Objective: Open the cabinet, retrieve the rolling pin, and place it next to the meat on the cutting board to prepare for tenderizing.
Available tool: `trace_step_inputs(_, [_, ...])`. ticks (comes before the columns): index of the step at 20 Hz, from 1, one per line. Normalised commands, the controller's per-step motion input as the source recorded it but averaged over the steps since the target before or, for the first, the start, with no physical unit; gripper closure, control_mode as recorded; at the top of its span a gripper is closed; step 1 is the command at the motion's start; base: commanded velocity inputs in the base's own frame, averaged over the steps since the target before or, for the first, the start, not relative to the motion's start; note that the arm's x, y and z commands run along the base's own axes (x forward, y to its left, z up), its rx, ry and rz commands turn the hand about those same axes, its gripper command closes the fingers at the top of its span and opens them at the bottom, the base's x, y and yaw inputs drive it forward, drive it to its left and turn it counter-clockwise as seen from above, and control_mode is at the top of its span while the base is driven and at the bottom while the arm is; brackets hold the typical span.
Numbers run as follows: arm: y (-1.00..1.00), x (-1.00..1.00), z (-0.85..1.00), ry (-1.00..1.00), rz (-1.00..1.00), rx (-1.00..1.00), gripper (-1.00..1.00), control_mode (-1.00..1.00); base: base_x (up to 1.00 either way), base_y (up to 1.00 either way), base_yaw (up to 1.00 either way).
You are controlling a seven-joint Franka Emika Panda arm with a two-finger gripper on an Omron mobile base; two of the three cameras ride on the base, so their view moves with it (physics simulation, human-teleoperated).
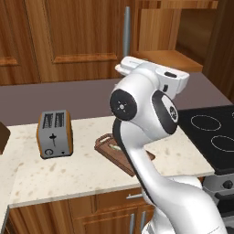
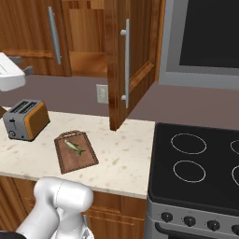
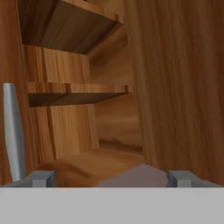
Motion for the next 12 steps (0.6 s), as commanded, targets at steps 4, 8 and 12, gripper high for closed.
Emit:
trace_step_inputs(4, [0.00,0.45,0.14,-0.06,0.00,0.00,-1.00,-1.00,0.00,0.00,0.00])
trace_step_inputs(8, [0.00,0.44,0.08,-0.01,0.00,0.00,-1.00,-1.00,0.00,0.00,0.00])
trace_step_inputs(12, [0.01,0.49,0.00,0.01,0.00,0.00,-1.00,-1.00,0.00,0.00,0.00])
